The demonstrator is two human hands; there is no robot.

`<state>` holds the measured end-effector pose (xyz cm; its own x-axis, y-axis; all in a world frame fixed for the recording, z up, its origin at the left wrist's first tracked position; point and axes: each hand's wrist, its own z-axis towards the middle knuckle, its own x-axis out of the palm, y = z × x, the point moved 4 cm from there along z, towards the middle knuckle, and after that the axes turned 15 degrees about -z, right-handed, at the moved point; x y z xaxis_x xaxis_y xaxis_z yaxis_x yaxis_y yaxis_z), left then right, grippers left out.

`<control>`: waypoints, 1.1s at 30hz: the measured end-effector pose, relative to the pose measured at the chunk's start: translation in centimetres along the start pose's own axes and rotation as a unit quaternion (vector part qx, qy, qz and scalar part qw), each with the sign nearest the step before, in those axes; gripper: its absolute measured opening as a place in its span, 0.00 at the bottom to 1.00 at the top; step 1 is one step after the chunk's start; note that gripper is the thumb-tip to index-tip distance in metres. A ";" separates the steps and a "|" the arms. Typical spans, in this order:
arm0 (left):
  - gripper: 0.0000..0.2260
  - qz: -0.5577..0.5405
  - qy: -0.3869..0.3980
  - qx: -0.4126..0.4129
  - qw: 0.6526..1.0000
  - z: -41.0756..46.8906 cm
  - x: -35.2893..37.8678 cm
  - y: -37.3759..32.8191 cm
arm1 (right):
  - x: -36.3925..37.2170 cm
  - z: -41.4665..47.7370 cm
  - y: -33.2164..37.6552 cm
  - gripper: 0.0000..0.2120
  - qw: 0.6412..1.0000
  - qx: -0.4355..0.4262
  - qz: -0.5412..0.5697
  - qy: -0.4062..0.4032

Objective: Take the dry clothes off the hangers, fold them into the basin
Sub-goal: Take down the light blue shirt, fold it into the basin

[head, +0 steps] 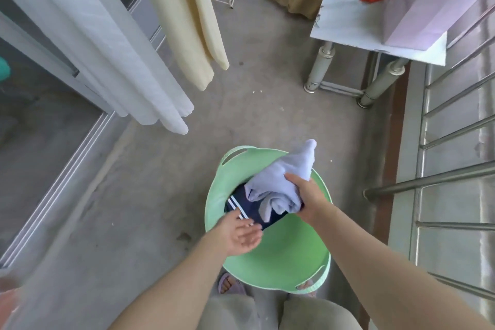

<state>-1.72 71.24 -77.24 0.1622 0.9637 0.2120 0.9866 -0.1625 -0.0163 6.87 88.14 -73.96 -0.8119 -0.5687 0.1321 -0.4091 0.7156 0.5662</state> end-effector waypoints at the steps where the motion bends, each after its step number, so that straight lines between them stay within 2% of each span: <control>1: 0.28 0.006 0.025 -0.028 0.999 1.8 0.1 0.9 | -0.2 1.8 -1.4 0.15 1.000 0.003 0.009 -0.022; 3: 0.36 0.014 0.106 -0.062 0.992 4.8 1.3 2.4 | -0.6 5.0 -4.1 0.20 0.999 0.012 0.025 -0.047; 5: 0.43 -0.005 0.173 -0.069 0.983 7.5 2.8 3.0 | -0.8 7.4 -6.3 0.20 0.998 0.021 0.058 -0.034; 8: 0.42 -0.073 0.225 -0.022 0.971 13.1 4.4 2.6 | -0.8 11.6 -10.3 0.17 0.996 0.027 0.083 -0.009; 10: 0.36 -0.113 0.215 0.047 0.969 16.7 4.3 1.8 | -0.6 13.9 -12.9 0.18 0.996 0.022 0.087 -0.004; 13: 0.27 -0.126 0.150 0.101 0.975 21.4 2.2 0.7 | -0.6 16.4 -16.4 0.18 0.996 0.065 0.052 0.021; 16: 0.27 -0.083 0.109 0.129 0.982 25.4 -0.6 -1.0 | -1.4 18.9 -18.7 0.11 0.991 0.131 -0.006 0.037; 18: 0.24 -0.034 0.096 0.152 0.983 26.6 -1.8 -2.5 | -2.1 20.7 -19.4 0.13 0.989 0.143 0.022 0.026; 20: 0.19 -0.005 0.105 0.188 0.977 27.4 -2.0 -4.1 | -3.2 23.2 -19.4 0.16 0.991 0.099 0.089 0.007; 22: 0.18 -0.002 0.133 0.215 0.968 27.5 -1.9 -5.2 | -4.2 25.7 -18.9 0.21 0.991 0.037 0.129 0.000; 24: 0.20 -0.013 0.151 0.219 0.964 28.1 -2.3 -5.7 | -5.0 27.8 -17.7 0.18 0.990 -0.020 0.139 0.000; 25: 0.19 -0.008 0.146 0.214 0.966 28.6 -2.7 -5.6 | -5.3 28.7 -17.3 0.15 0.993 -0.038 0.112 -0.014; 27: 0.19 0.035 0.088 0.202 0.975 30.4 -4.1 -4.7 | -6.7 30.5 -17.4 0.15 0.994 -0.052 -0.065 -0.076; 29: 0.18 0.077 -0.004 0.185 0.980 32.3 -5.8 -3.4 | -8.3 32.2 -19.0 0.19 0.950 -0.037 -0.286 -0.118; 30: 0.16 0.078 -0.044 0.180 0.980 33.0 -6.7 -2.8 | -8.7 32.8 -20.2 0.21 0.935 -0.019 -0.338 -0.103; 33: 0.16 0.042 -0.096 0.226 0.969 34.6 -7.9 -3.1 | -9.3 33.5 -23.3 0.20 0.942 0.017 -0.330 -0.051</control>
<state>-5.37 71.46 -112.70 0.2000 0.9798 0.0064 0.8705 -0.1747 -0.4600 10.02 90.34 -115.64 -0.4116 -0.8533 -0.3201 -0.8508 0.2338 0.4706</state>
